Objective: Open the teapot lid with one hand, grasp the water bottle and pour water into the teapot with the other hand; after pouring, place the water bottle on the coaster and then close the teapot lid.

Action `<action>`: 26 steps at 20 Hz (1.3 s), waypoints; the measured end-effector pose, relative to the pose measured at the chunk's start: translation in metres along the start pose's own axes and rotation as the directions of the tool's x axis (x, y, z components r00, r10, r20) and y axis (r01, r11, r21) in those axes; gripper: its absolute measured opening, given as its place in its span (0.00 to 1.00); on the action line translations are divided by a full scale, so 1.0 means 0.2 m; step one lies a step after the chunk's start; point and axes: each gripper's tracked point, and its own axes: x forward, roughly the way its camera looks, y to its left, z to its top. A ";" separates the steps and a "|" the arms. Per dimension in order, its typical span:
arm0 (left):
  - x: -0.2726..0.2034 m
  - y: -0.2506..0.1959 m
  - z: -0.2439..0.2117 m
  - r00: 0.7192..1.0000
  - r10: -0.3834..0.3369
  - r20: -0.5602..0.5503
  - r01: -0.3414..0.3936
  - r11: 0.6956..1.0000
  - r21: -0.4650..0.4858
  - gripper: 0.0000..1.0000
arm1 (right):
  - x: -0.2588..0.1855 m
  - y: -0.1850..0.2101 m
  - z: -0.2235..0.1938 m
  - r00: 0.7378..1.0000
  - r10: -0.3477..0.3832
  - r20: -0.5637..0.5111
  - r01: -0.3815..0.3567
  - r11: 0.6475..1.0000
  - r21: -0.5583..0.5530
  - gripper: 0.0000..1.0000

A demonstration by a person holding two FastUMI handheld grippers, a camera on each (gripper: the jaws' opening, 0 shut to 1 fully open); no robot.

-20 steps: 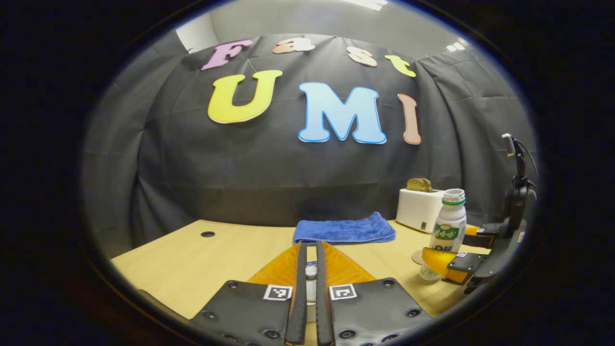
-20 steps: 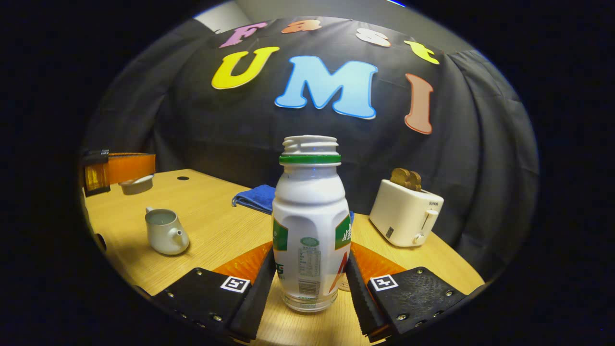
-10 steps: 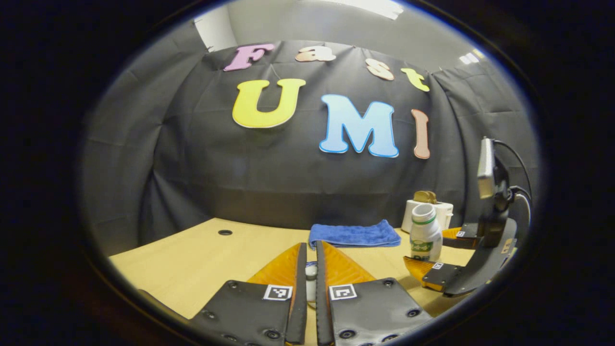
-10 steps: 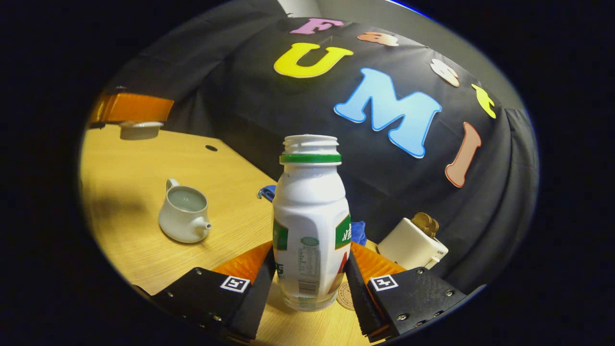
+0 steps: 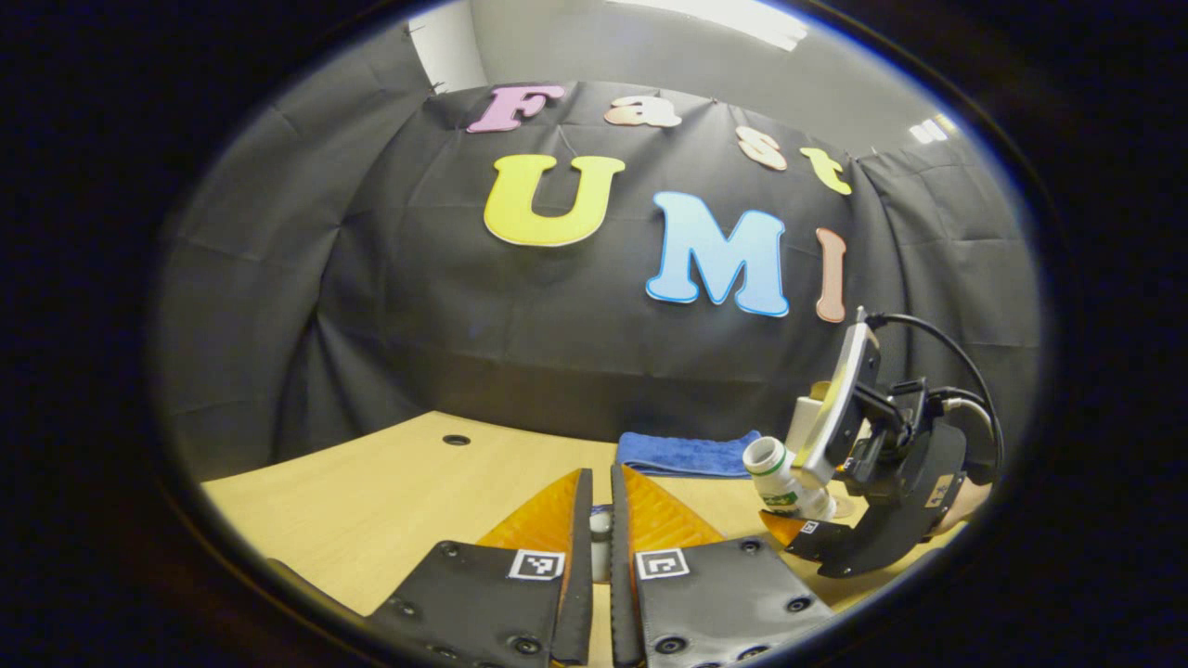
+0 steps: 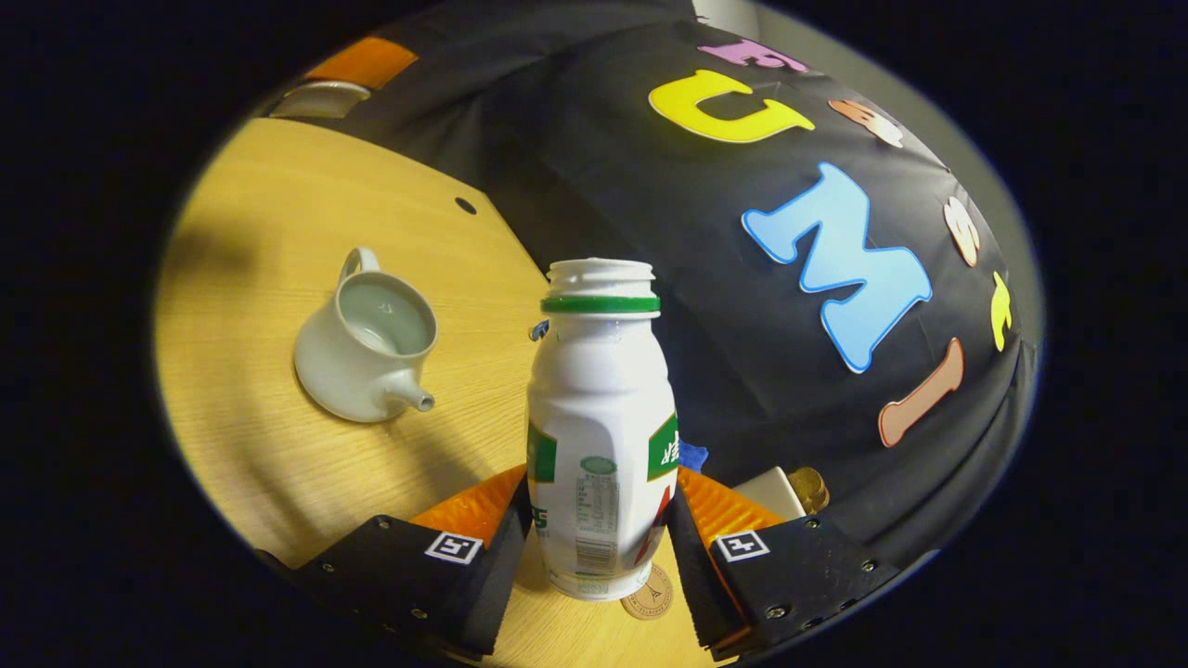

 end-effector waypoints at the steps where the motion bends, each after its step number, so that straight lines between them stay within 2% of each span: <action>1: -0.01 0.01 0.00 1.000 0.000 0.001 0.000 1.000 0.000 0.14 | 0.01 0.01 0.00 1.000 0.004 -0.005 -0.005 1.000 -0.028 0.76; 3: -0.03 0.02 0.02 1.000 0.000 0.007 0.000 1.000 0.003 0.14 | 0.02 0.04 0.00 1.000 0.015 -0.013 -0.016 0.997 -0.079 0.76; 4: -0.03 0.02 0.03 1.000 0.001 0.011 -0.001 1.000 0.006 0.19 | 0.03 0.04 0.00 1.000 0.015 -0.014 -0.016 0.995 -0.103 0.76; 12: -0.07 0.04 0.03 1.000 0.007 0.017 -0.007 1.000 0.018 0.18 | 0.06 0.07 0.01 1.000 0.018 -0.017 -0.022 0.950 -0.310 0.77; 17: -0.07 0.07 0.01 1.000 0.017 0.008 -0.017 1.000 0.017 0.19 | 0.06 0.05 0.05 1.000 0.021 -0.004 -0.020 0.896 -0.444 0.76; 26: -0.12 0.03 0.04 1.000 0.006 0.019 -0.006 1.000 0.028 0.18 | 0.09 0.02 0.06 1.000 0.003 -0.002 -0.004 0.818 -0.576 0.77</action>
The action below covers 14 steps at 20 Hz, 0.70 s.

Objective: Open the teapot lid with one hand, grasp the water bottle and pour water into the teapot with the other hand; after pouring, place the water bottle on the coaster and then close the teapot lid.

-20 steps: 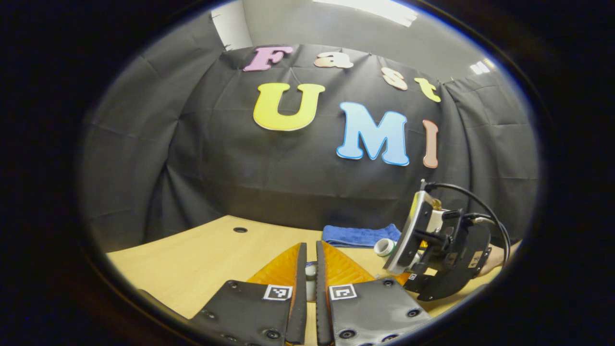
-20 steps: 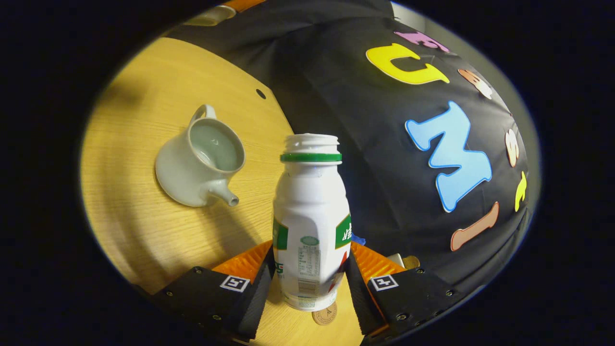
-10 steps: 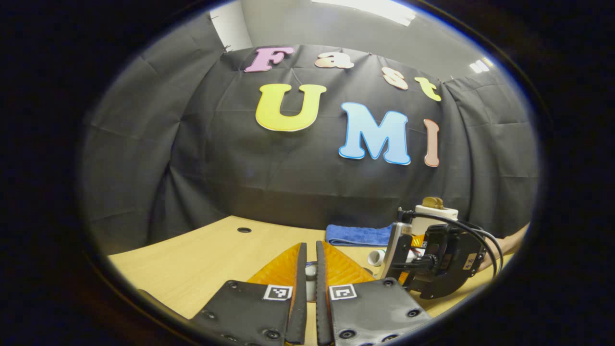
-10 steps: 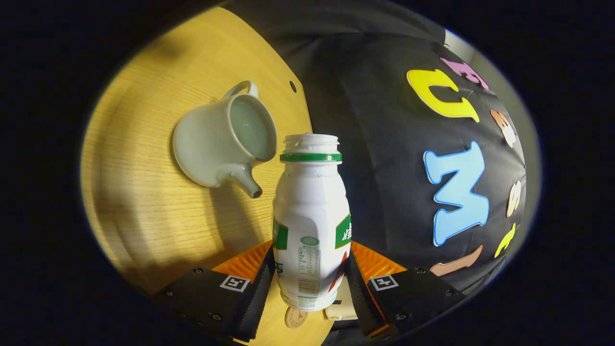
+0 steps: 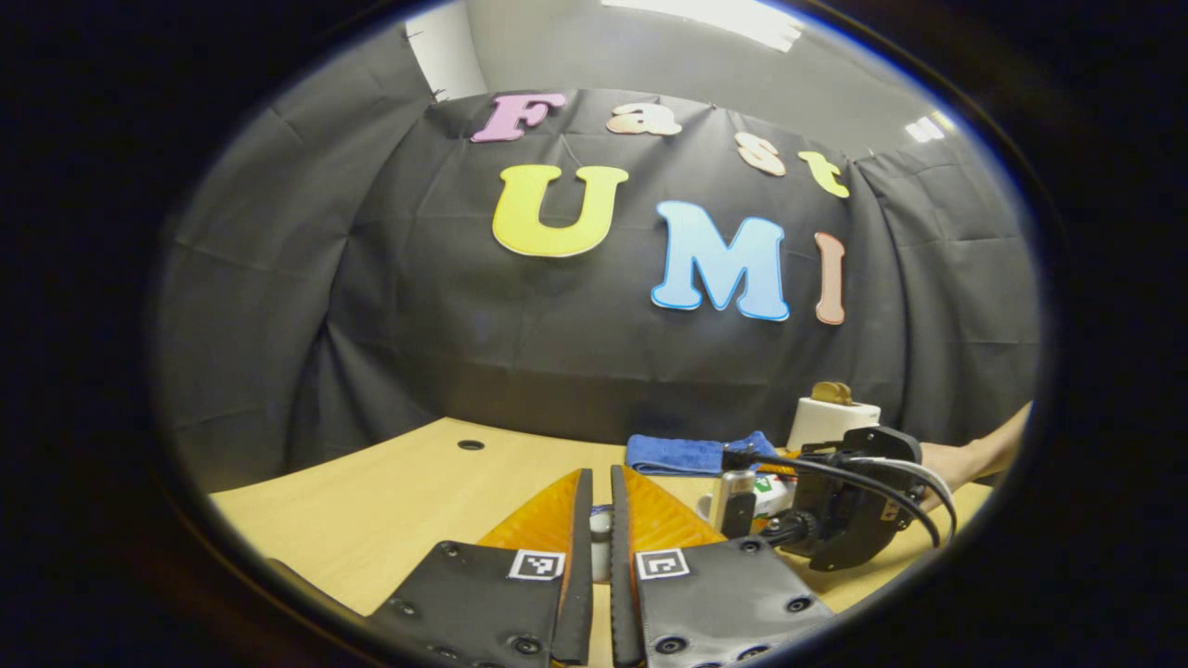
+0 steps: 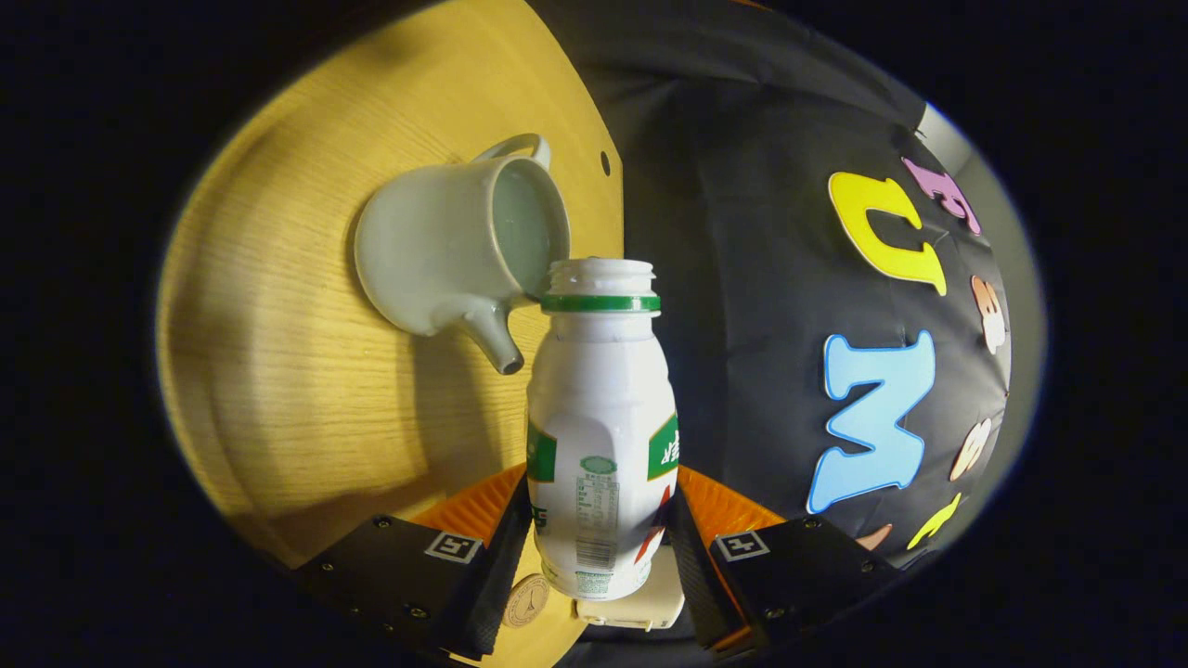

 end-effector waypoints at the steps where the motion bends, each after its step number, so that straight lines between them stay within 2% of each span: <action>1: -0.01 0.00 0.00 1.000 0.002 0.001 -0.002 1.000 0.006 0.14 | 0.00 -0.01 0.00 1.000 -0.007 -0.001 0.007 1.000 -0.014 0.76; 2: -0.01 0.00 0.00 1.000 0.001 0.000 -0.001 1.000 0.006 0.18 | 0.00 -0.01 0.00 1.000 -0.013 -0.001 0.013 1.000 -0.025 0.76; 3: -0.01 0.00 0.01 1.000 -0.001 -0.001 0.001 1.000 0.003 0.18 | 0.00 -0.01 0.01 1.000 -0.014 0.001 0.014 0.999 -0.034 0.74; 4: -0.01 0.00 0.00 1.000 -0.001 -0.002 0.001 1.000 0.002 0.19 | 0.00 -0.02 0.01 1.000 -0.016 0.003 0.016 0.999 -0.046 0.76; 14: -0.04 0.06 0.00 1.000 0.022 0.001 -0.022 1.000 0.002 0.18 | -0.03 -0.07 0.07 0.997 -0.075 0.021 0.078 0.974 -0.211 0.76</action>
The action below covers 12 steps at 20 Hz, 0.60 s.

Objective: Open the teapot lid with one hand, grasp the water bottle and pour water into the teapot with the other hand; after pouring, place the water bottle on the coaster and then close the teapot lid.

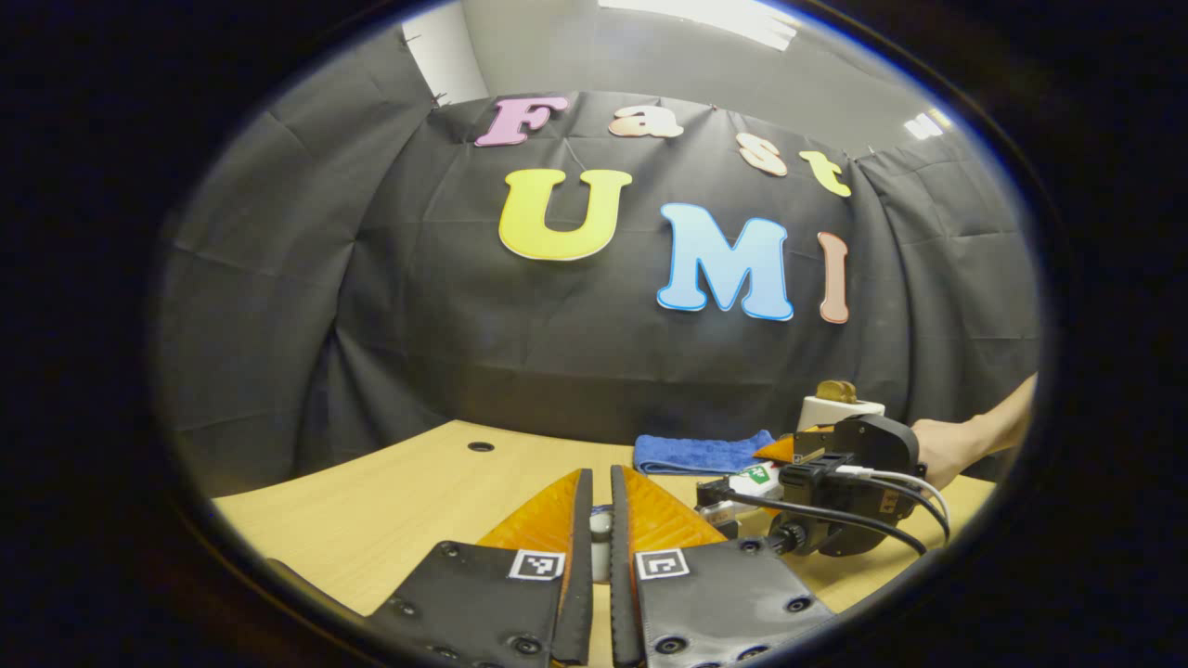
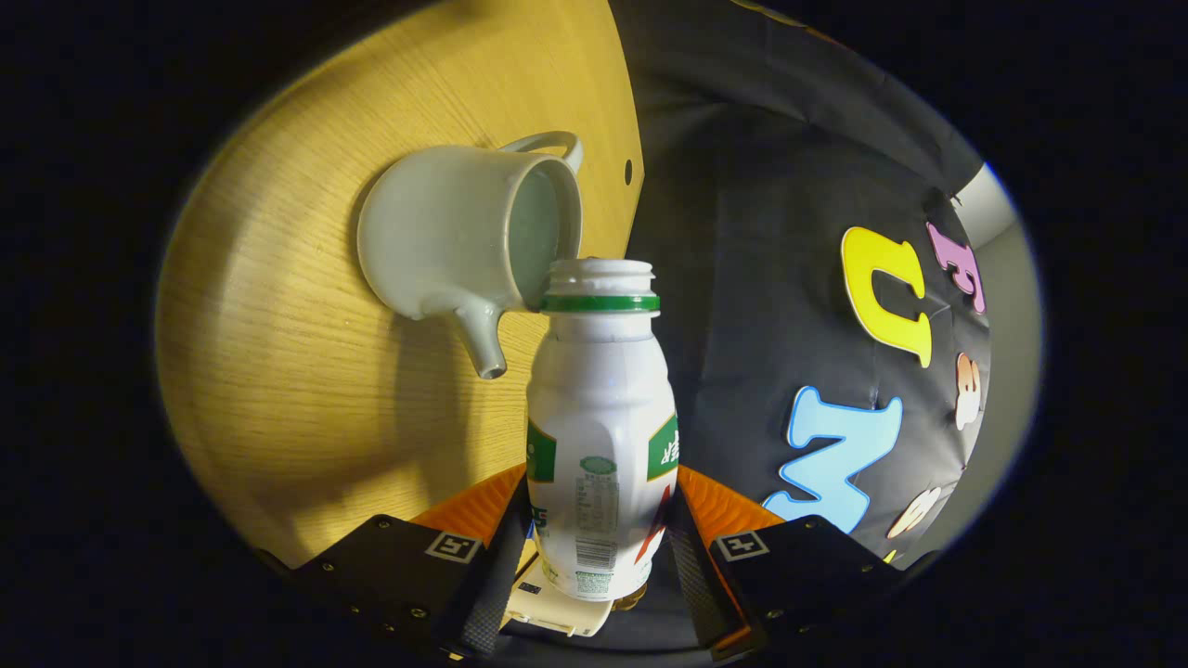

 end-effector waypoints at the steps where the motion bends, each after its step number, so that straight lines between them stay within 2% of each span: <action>1: 0.00 0.00 0.01 1.000 0.001 0.000 -0.001 1.000 -0.002 0.18 | 0.00 -0.01 0.00 1.000 -0.006 0.001 0.006 1.000 -0.015 0.77; 12: -0.01 0.02 0.00 1.000 0.006 0.000 -0.006 1.000 0.001 0.18 | 0.03 -0.12 -0.02 0.998 -0.054 0.011 0.055 0.995 -0.079 0.76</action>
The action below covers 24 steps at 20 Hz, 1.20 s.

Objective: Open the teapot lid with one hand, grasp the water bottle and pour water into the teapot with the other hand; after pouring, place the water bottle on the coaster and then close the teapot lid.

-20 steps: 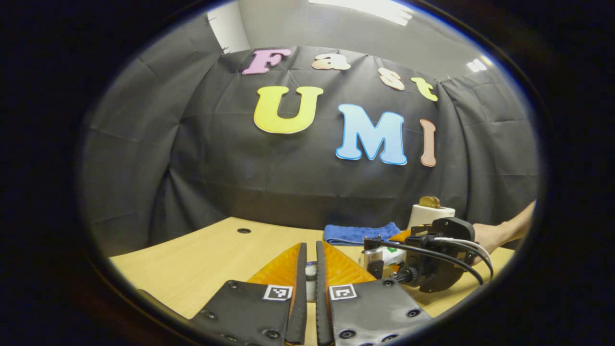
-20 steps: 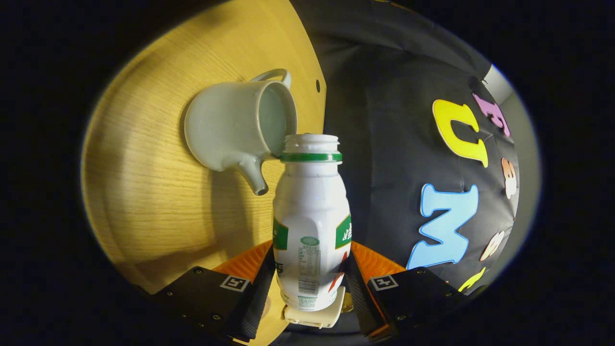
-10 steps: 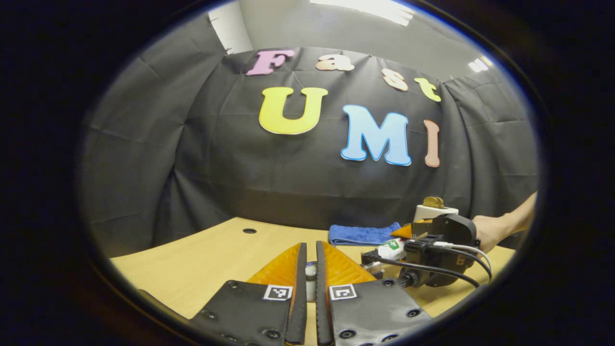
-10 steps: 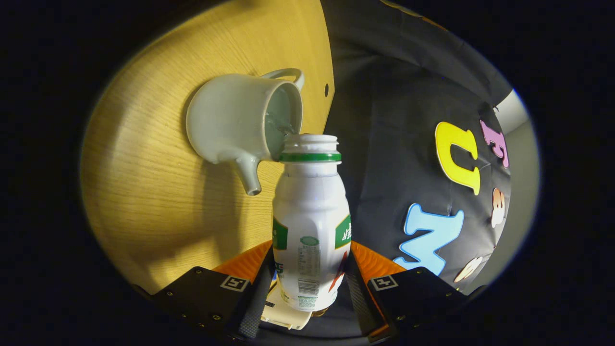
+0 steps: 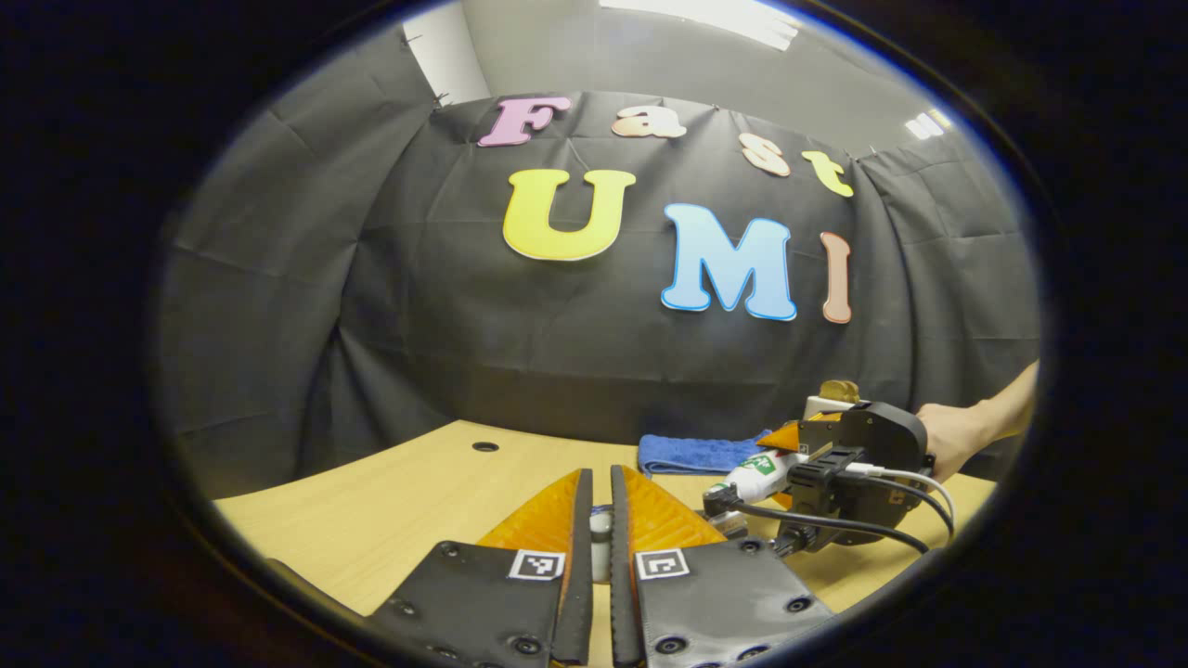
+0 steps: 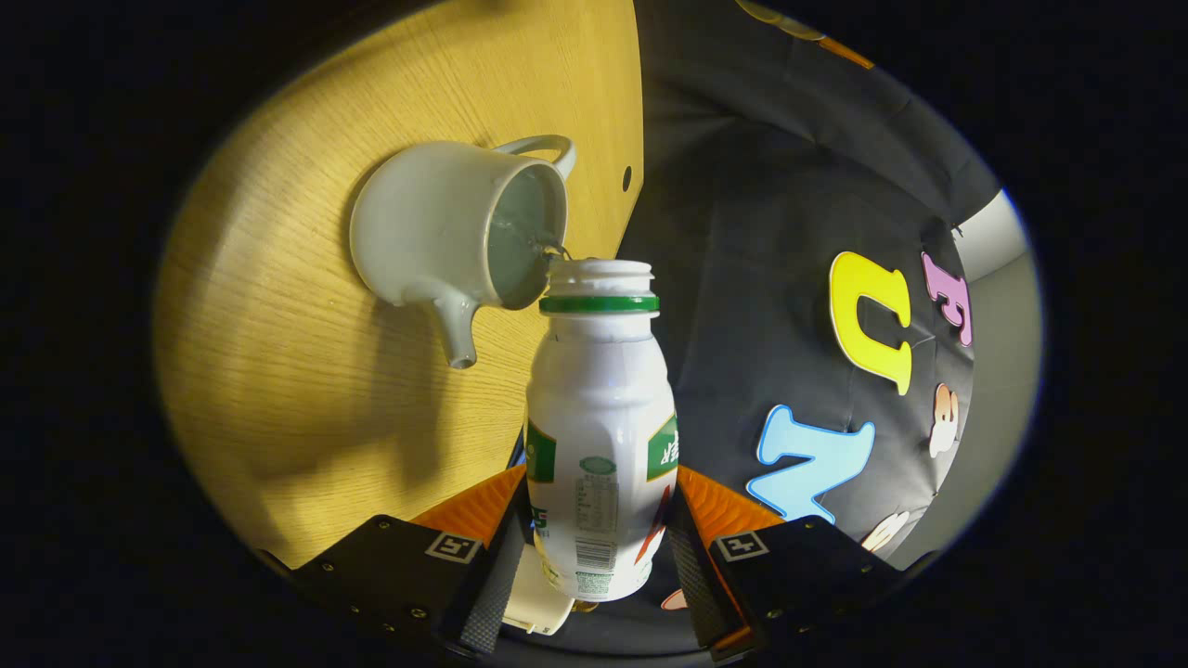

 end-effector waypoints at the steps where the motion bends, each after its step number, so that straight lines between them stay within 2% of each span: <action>1: 0.00 0.00 0.00 1.000 -0.001 -0.001 0.001 1.000 0.000 0.19 | 0.00 -0.01 0.00 1.000 -0.007 0.001 0.007 1.000 -0.009 0.76; 13: -0.01 -0.02 0.02 1.000 -0.004 -0.002 0.004 1.000 0.014 0.18 | -0.03 -0.13 -0.03 0.997 -0.075 0.007 0.075 0.994 -0.078 0.76; 24: -0.01 0.01 -0.03 1.000 0.003 -0.026 -0.003 1.000 0.017 0.18 | -0.01 -0.03 0.02 0.998 -0.058 0.020 0.060 0.993 -0.104 0.76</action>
